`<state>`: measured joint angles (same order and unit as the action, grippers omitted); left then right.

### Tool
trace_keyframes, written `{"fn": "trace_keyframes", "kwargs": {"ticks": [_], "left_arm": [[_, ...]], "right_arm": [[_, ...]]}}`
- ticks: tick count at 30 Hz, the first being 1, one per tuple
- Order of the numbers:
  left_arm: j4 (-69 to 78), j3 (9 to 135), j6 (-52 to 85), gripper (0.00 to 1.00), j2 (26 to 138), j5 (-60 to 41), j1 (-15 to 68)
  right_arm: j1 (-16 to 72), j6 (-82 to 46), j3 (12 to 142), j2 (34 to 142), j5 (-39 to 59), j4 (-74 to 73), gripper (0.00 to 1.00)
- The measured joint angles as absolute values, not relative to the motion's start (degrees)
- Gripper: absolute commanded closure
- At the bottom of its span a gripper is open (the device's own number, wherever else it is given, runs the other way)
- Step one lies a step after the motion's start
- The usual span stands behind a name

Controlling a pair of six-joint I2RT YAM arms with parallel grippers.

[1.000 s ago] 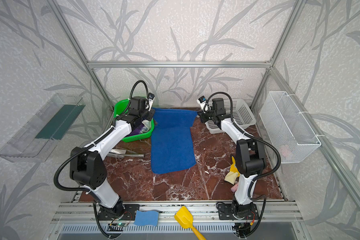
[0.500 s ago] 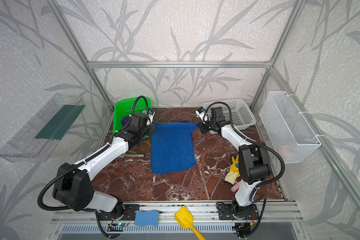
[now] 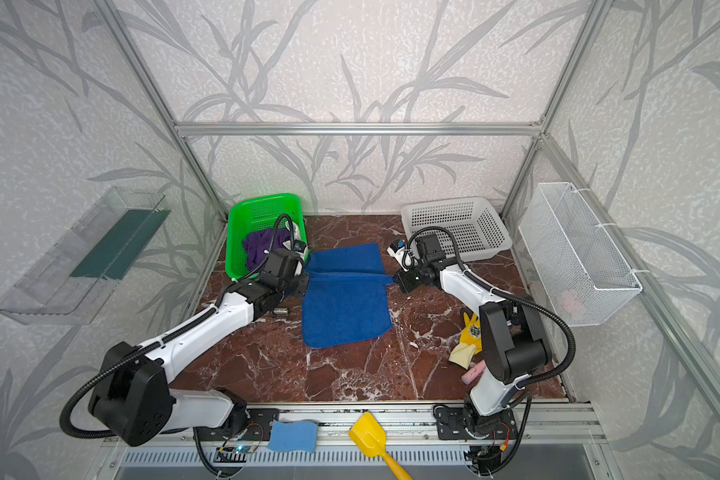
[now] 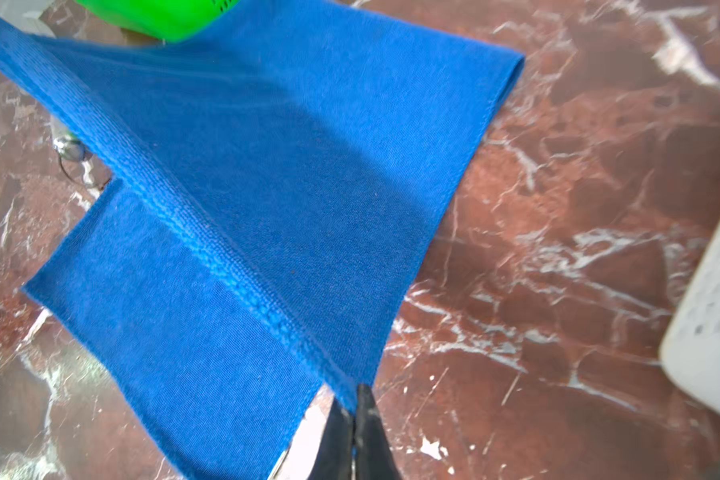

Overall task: Fold and stack the towels
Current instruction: 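Drag the held far towel edge toward the robot with both grippers, folding it over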

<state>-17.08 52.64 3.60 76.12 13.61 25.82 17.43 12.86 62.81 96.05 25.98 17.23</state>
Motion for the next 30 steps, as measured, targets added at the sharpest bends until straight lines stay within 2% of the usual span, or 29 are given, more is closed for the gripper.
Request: {"fn": "trace_keyframes", "kwargs": {"ticks": [8,30], "left_arm": [[-20.84,49.87,8.16,1.0,71.22,12.05,27.11],[-26.65,41.52,19.57,1.0,68.71,7.77,32.16]], "right_arm": [[19.03,12.27,59.31,93.06,25.96,19.9,1.0],[25.15,11.31,56.14,90.74,20.23,28.21,1.0]]}}
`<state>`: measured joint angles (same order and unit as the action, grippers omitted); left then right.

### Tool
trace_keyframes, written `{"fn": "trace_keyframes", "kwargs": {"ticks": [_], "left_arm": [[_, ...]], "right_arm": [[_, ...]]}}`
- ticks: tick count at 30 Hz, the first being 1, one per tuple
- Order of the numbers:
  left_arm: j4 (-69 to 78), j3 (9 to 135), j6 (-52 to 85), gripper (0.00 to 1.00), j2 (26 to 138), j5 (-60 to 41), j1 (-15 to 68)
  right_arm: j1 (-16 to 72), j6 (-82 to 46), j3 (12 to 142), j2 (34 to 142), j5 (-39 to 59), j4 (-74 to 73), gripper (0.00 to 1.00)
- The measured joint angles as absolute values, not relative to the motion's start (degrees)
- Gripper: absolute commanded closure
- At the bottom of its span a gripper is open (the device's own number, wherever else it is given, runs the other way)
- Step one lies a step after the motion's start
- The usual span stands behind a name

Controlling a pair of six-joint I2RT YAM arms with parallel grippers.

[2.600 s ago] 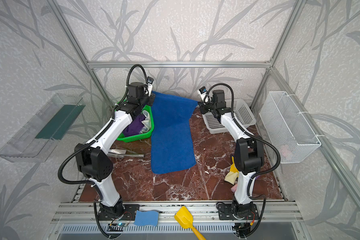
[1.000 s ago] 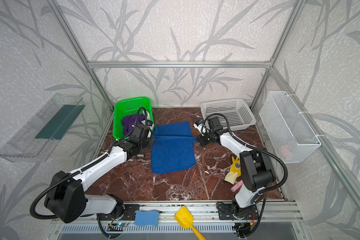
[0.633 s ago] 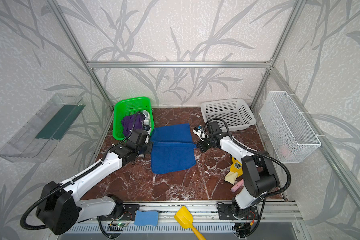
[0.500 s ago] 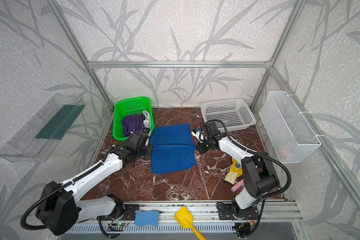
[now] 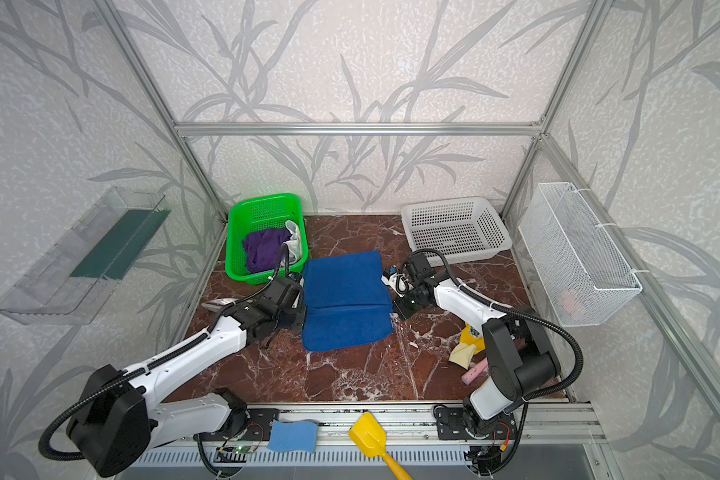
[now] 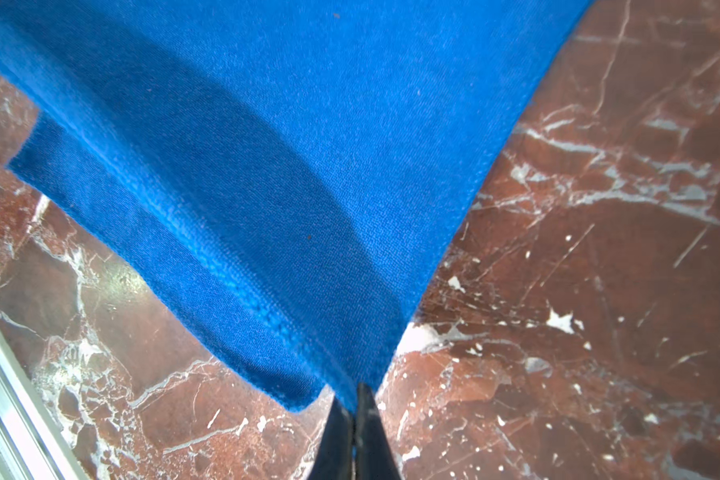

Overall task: Fold and stack the towels
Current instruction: 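Drag the held far towel edge toward the robot with both grippers, folding it over, then lay the folded edge onto the near edge and open both grippers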

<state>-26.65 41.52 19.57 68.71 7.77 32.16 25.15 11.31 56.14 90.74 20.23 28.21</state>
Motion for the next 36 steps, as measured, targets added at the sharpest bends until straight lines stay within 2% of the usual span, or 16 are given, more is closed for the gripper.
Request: {"fn": "trace_keyframes", "kwargs": {"ticks": [12,24,36], "left_arm": [[-28.36,39.79,23.27,1.0,67.33,7.97,34.52],[-29.91,39.24,24.27,1.0,58.06,9.37,34.57],[-29.15,34.44,26.41,1.0,61.21,5.32,35.53]], "right_arm": [[26.96,10.41,54.46,90.39,19.46,28.51,1.0],[26.96,9.69,51.66,82.19,18.31,27.07,1.0],[27.07,8.78,51.22,86.72,21.43,27.53,1.0]]}}
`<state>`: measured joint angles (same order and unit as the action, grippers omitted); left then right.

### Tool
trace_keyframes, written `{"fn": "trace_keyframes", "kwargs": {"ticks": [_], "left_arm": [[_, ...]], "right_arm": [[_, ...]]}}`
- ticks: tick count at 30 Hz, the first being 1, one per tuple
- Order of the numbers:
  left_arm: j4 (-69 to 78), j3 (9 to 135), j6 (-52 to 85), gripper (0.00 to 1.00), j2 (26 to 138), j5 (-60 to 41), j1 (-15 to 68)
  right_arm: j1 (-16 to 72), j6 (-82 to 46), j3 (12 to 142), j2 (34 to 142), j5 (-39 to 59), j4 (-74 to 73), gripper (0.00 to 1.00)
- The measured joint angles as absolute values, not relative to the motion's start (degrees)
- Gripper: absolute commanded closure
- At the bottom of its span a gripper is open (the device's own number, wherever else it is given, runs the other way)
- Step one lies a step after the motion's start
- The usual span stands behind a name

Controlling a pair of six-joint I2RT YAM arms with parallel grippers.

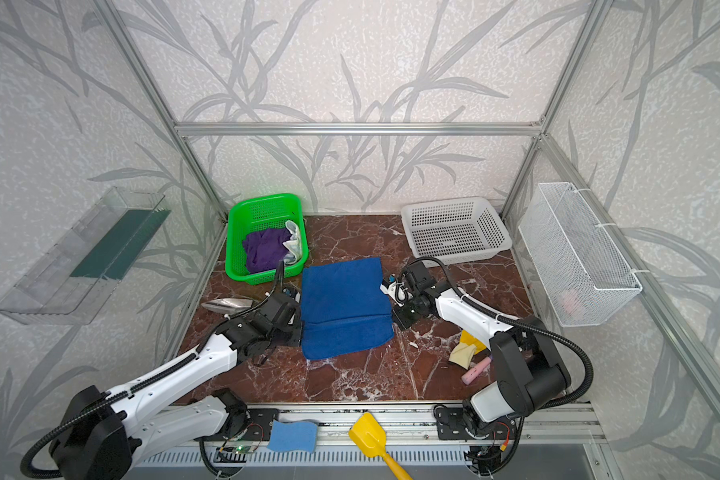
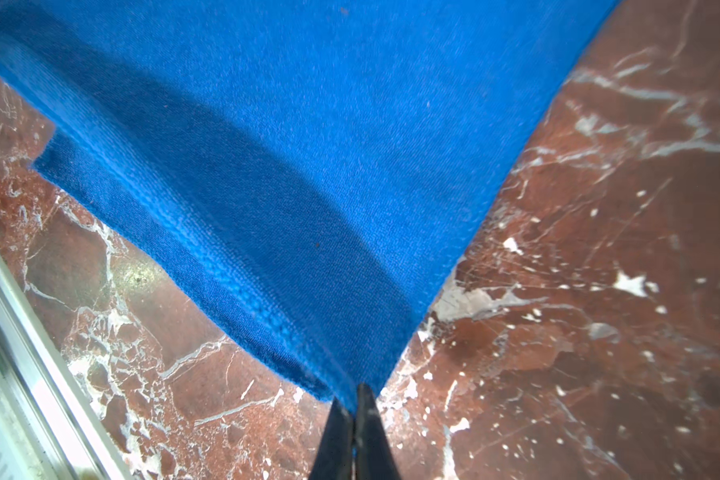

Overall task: Fold and stack the towels
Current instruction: 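Lay the folded edge onto the near edge and open both grippers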

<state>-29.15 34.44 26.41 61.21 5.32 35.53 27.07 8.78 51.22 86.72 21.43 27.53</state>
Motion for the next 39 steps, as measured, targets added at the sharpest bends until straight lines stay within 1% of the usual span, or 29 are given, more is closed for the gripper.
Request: {"fn": "trace_keyframes", "kwargs": {"ticks": [9,11,16,18,21,23,25,30,37,39], "left_arm": [[-27.79,33.5,26.83,1.0,63.24,2.85,36.12],[-27.83,33.5,26.83,1.0,63.44,2.66,36.21],[-28.01,33.47,26.83,0.88,63.44,1.87,36.36],[-28.45,33.39,27.0,0.82,63.26,1.41,36.38],[-29.12,32.67,27.57,0.77,61.93,0.99,36.42],[-29.61,32.05,28.16,0.7,60.49,0.73,36.49],[-30.09,31.48,28.51,0.67,58.85,0.54,36.62],[-30.79,30.68,29.76,0.66,54.89,0.62,36.71],[-28.64,30.68,29.8,0.66,55.66,2.68,36.71],[-27.77,30.74,29.74,0.62,56.73,3.4,36.71]], "right_arm": [[27.57,7.75,52.73,90.7,22.44,30.89,0.96],[27.99,7.57,53.58,91.33,22.02,32.4,0.93],[29.08,7.05,55.0,91.81,20.86,35.83,0.83],[29.5,6.96,55.29,91.83,20.47,36.99,0.77],[29.93,6.94,55.55,91.83,20.21,38.63,0.74],[30.26,6.81,55.57,91.83,19.88,39.59,0.7],[30.5,6.52,55.57,91.83,19.51,40.49,0.67],[30.76,5.37,55.57,90.72,17.89,42.09,0.64],[31.05,2.87,57.98,89.25,17.58,38.83,0.64],[31.09,1.96,58.59,89.76,17.34,37.06,0.64]]}}
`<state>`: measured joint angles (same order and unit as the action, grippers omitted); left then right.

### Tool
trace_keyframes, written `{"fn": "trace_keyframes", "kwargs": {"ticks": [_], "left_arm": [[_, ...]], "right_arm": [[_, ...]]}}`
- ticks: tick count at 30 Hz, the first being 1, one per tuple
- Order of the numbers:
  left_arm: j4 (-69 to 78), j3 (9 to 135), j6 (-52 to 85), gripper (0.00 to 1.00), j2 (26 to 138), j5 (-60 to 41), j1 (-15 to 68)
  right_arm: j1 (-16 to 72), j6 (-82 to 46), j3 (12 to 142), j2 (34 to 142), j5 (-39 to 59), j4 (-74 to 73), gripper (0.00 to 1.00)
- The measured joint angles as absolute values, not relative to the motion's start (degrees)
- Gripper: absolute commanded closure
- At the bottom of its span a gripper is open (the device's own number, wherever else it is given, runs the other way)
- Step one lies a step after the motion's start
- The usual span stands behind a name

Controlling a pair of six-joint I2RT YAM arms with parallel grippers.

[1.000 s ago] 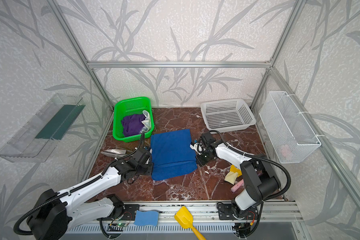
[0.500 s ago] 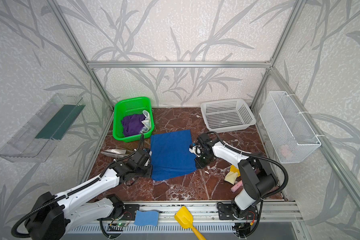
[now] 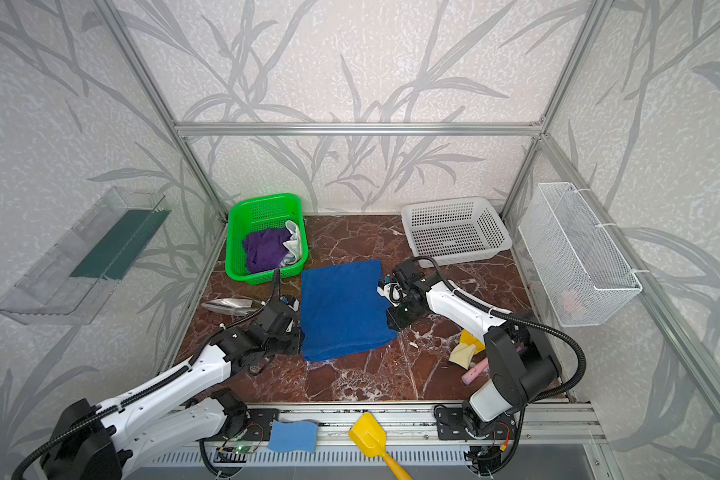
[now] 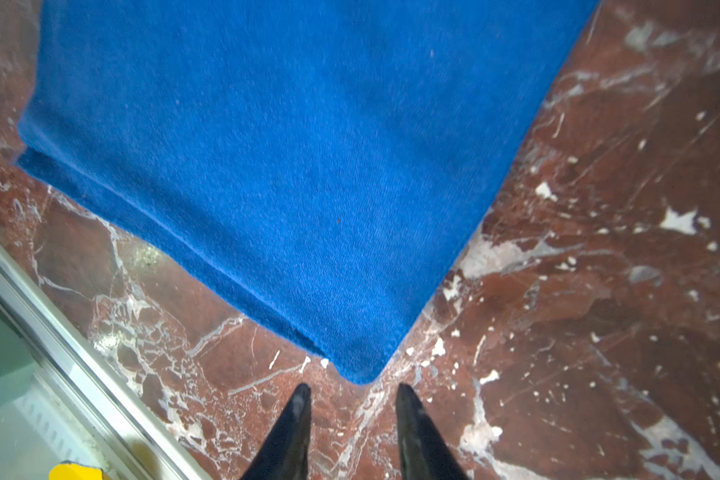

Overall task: Fold and stack the towels
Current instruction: 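Lay the folded edge onto the near edge and open both grippers, then raise both grippers and move them to the far corners of the folded towel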

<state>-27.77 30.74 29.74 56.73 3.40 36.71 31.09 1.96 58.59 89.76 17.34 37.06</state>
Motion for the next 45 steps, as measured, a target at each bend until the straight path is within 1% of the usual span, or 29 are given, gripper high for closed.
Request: {"fn": "trace_keyframes", "kwargs": {"ticks": [1,3,10,14,19,24,28,38,45], "left_arm": [[-27.38,30.94,29.69,0.59,57.52,3.97,36.71],[-26.46,31.94,29.36,0.57,59.31,5.13,36.69],[-22.33,40.53,27.62,0.59,71.02,7.05,35.55],[-20.95,44.12,26.98,0.59,77.47,7.44,35.42],[-20.82,45.45,25.69,0.59,80.51,7.6,34.94],[-20.45,47.07,24.21,0.59,81.23,7.38,32.95],[-19.97,48.77,23.09,0.59,81.91,7.03,31.2],[-19.2,53.69,19.73,0.59,87.26,6.11,29.15],[-19.31,59.59,17.04,0.59,93.01,4.84,27.62]], "right_arm": [[31.09,1.58,59.02,90.35,17.02,36.16,0.64],[31.14,0.93,60.38,91.98,16.29,34.89,0.64],[31.2,1.26,69.97,99.88,14.81,32.99,0.64],[32.25,1.93,71.02,101.97,15.03,32.86,0.64],[35.16,1.21,67.7,102.19,15.07,32.4,0.64],[38.22,-2.46,61.67,102.37,14.37,31.97,0.64],[38.85,-6.04,59.33,101.27,13.87,30.11,0.64],[38.41,-15.18,50.46,94.54,12.34,25.15,0.63],[38.09,-19.94,44.99,88.66,10.79,27.09,0.63]]}}
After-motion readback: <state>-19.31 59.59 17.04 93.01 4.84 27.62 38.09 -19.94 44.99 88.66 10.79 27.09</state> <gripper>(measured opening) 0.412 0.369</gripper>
